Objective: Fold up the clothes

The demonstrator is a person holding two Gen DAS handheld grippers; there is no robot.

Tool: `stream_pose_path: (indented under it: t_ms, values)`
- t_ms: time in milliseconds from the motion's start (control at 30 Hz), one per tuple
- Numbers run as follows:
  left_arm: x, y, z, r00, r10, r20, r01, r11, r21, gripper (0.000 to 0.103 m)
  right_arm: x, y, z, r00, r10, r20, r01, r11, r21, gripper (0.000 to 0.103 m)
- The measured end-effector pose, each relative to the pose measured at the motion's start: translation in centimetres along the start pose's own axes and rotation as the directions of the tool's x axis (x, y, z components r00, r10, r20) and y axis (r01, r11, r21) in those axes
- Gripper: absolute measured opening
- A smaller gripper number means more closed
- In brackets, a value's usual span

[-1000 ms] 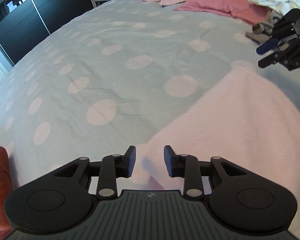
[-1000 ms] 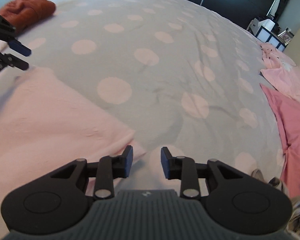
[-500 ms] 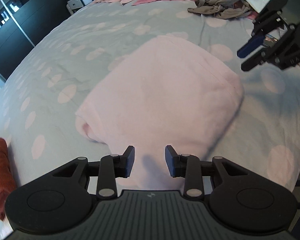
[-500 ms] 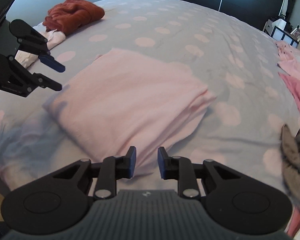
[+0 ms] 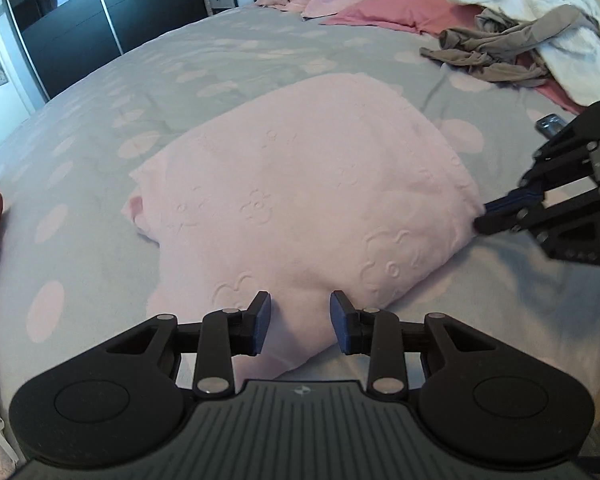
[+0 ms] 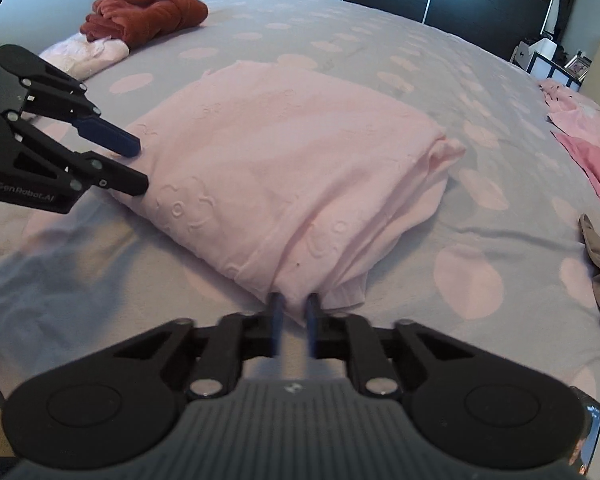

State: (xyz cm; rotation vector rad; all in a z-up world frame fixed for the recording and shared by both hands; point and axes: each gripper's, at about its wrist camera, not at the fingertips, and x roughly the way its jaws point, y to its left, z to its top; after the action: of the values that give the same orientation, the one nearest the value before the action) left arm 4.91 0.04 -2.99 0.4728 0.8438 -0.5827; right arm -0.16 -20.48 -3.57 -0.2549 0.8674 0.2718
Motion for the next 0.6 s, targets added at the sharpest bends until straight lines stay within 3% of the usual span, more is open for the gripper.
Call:
stream_pose_path:
  t_ms: [333, 433, 600]
  values:
    - [1.2, 0.2, -0.7, 1.000, 0.014, -0.028, -0.013, 1.000, 0.016, 0.028, 0.1, -1.7, -1.1, 0.995, -0.083, -0.061, 0.084, 0.996, 0.016, 0.000]
    - [1.1, 0.1, -0.7, 0.999, 0.015, -0.028, -0.015, 1.000, 0.017, 0.028, -0.4, -3.0, -1.5, 0.994, -0.091, -0.067, 0.096, 0.993, 0.069, 0.000]
    - [0.5, 0.2, -0.5, 0.999, 0.025, -0.020, -0.025, 1.000, 0.008, 0.028, -1.7, -3.2, -1.0, 0.999, -0.035, -0.007, 0.035, 0.992, 0.120, 0.006]
